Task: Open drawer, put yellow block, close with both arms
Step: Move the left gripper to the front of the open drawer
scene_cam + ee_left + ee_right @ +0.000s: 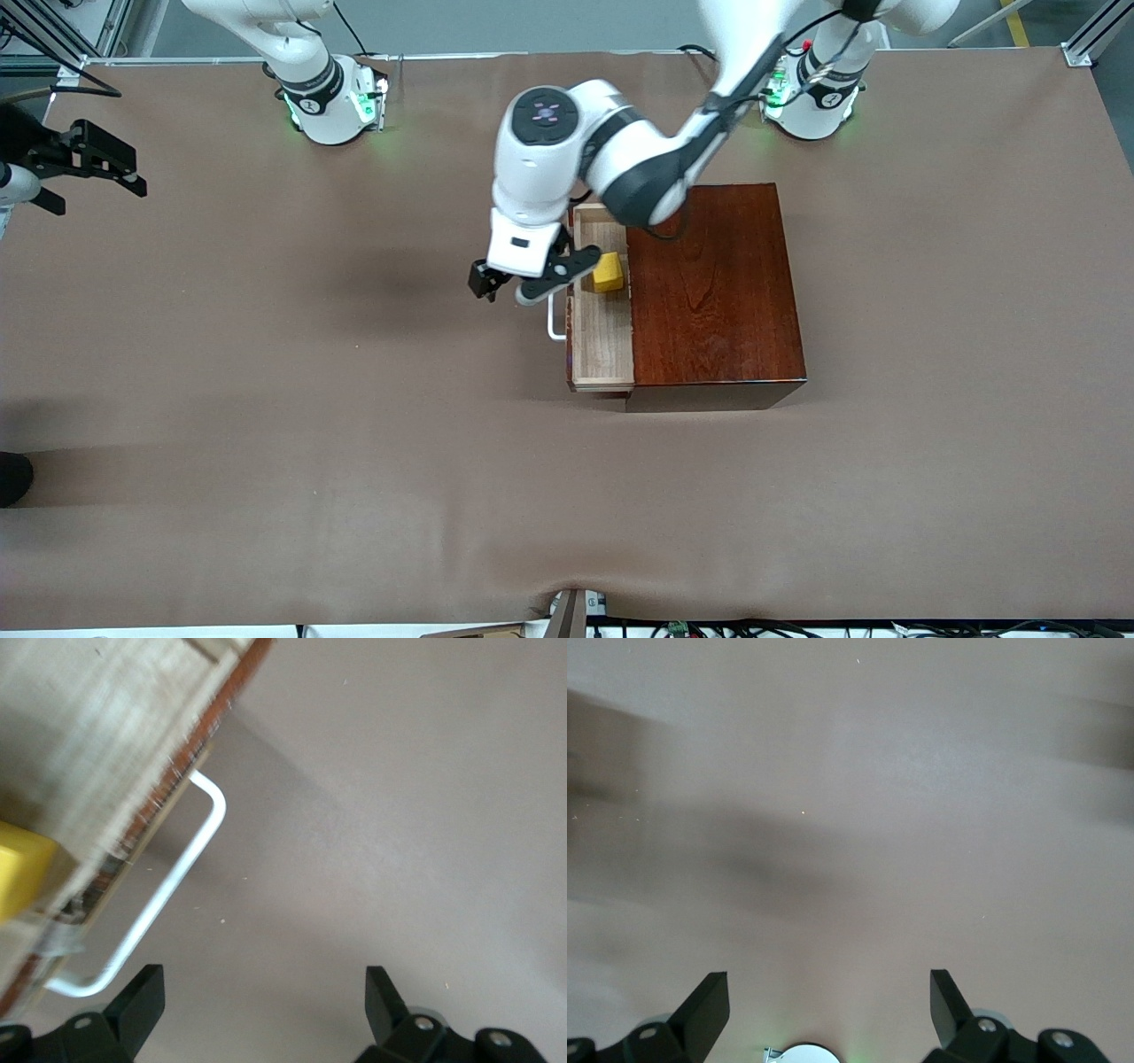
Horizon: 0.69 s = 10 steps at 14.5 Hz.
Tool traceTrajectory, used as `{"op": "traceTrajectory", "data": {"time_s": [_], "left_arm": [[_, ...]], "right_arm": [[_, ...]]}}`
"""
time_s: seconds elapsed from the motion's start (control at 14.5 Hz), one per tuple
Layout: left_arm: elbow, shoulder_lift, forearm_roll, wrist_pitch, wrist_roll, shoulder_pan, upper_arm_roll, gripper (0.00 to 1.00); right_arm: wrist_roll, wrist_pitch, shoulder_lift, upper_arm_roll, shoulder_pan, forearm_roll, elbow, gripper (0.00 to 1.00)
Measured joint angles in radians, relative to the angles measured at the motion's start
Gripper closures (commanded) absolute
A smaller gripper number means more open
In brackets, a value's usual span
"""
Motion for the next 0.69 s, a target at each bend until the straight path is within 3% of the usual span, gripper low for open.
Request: {"op": "traceTrajectory", "data": {"time_s": [0.21, 0.69], "left_arm": [[0.011, 0.059, 0.0, 0.022, -0.09, -0.081, 0.061, 0.0], [0.019, 0.1, 0.018, -0.1, -0.154, -0.089, 0.077, 0.0]], "right_arm": [[0.0, 0.0, 0.0, 0.0, 0.0, 0.0, 0.0, 0.0], [0.0, 0.0, 0.0, 0.0, 0.0, 0.0, 0.0, 0.0]]}}
